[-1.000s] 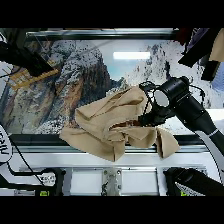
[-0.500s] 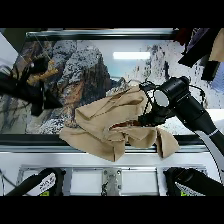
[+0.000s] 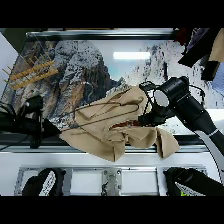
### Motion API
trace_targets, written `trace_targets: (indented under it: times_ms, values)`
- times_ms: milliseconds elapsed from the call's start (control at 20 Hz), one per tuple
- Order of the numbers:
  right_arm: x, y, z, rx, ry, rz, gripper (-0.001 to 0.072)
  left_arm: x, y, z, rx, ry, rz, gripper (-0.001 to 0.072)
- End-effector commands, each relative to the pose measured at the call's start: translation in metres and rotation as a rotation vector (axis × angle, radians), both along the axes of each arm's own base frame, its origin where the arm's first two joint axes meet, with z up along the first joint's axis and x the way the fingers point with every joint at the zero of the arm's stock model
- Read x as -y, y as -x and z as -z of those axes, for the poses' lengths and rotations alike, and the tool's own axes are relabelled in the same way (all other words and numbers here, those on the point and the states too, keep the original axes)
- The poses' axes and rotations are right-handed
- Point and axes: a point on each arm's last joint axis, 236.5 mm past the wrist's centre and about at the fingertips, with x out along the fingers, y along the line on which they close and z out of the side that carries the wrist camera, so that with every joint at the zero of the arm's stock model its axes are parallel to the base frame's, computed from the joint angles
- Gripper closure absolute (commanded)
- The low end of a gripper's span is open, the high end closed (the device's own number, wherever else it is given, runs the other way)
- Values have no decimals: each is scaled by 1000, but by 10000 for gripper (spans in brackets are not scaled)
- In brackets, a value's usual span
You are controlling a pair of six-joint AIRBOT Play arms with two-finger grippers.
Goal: Fold the clothes and pants, and hang the long-sleeved shirts on hangers.
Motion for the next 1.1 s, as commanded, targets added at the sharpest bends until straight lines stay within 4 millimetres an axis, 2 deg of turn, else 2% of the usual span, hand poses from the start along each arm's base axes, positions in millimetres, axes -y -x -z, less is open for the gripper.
trace_targets:
  times_ms: [0, 400, 700, 1050]
  values:
    - [0, 0, 0, -1, 0, -1, 692, 6, 19, 15, -24, 15, 7, 692]
    - [0, 0, 0, -1, 0, -1, 692, 9, 26, 23, -54, 30, 9, 692]
    - [0, 0, 0, -1, 0, -1, 692, 7, 14, 25, -16, 18, -25, 691]
    - [-1, 0, 0, 1, -1, -1, 692, 7, 13, 25, -13, 17, -26, 691]
